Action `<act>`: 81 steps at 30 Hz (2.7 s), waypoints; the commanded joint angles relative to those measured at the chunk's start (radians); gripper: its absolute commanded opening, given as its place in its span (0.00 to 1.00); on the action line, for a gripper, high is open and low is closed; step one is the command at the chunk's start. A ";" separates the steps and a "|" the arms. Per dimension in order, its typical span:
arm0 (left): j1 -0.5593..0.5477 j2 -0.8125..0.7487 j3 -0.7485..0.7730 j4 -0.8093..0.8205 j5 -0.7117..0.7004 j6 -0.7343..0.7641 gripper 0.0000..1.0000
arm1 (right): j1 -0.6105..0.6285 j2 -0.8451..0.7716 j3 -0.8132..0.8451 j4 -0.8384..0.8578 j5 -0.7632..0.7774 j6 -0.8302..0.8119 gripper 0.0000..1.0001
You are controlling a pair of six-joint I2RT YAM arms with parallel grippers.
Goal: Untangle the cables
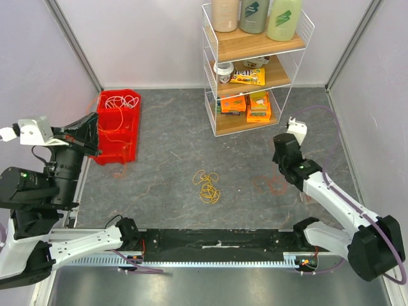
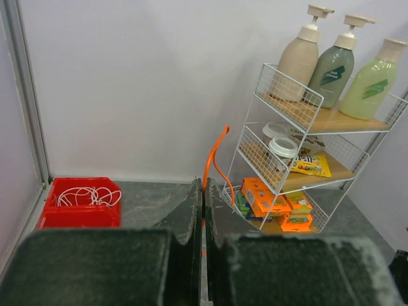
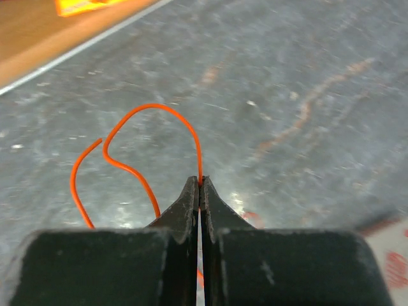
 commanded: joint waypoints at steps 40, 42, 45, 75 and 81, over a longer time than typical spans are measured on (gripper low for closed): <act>-0.002 0.238 -0.128 -0.157 0.435 -0.576 0.02 | 0.501 0.034 0.169 0.529 -0.924 -0.239 0.83; -0.004 0.241 -0.124 -0.160 0.443 -0.584 0.02 | 0.518 0.048 0.176 0.525 -0.893 -0.250 0.81; -0.002 0.244 -0.124 -0.160 0.454 -0.589 0.02 | 0.532 0.065 0.199 0.496 -0.876 -0.277 0.75; -0.001 0.414 -0.080 -0.375 0.365 -0.615 0.02 | 0.553 -0.145 0.151 0.532 -1.070 -0.187 0.00; -0.001 0.393 -0.215 -0.231 0.676 -0.598 0.02 | 0.553 -0.217 0.199 0.469 -0.961 -0.210 0.00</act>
